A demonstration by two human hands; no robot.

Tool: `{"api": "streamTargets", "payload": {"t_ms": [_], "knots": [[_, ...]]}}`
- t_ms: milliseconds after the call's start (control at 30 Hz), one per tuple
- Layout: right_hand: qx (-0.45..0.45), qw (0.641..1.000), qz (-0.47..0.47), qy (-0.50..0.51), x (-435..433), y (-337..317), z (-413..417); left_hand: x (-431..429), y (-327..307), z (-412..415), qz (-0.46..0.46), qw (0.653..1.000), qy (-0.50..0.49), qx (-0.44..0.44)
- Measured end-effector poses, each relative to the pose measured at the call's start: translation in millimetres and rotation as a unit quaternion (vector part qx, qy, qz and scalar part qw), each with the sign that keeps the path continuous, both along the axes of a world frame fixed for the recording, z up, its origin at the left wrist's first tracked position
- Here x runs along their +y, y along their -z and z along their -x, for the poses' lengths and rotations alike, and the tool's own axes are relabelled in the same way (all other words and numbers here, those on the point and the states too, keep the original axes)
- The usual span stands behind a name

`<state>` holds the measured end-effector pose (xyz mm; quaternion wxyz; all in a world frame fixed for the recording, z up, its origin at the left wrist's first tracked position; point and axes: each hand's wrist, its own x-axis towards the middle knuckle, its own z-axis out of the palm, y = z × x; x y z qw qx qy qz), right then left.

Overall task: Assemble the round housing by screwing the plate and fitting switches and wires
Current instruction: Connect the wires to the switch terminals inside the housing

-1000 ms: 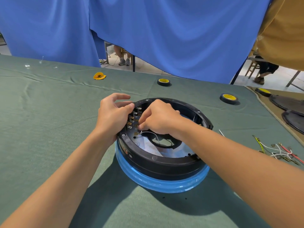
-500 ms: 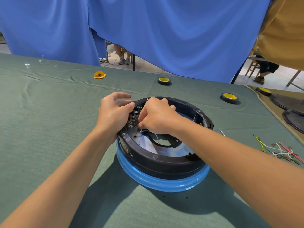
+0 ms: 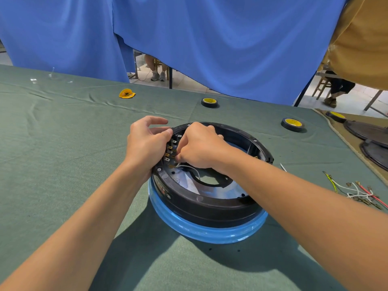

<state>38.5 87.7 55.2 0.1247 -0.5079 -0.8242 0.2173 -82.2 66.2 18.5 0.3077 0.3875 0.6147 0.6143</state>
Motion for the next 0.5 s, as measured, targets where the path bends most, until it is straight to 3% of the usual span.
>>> {"api": "streamTargets", "payload": {"t_ms": [500], "knots": [[0.035, 0.995, 0.065, 0.071, -9.0, -7.4, 10.4, 1.9, -1.4, 0.2, 0.01, 1.0, 0.02, 0.004]]}}
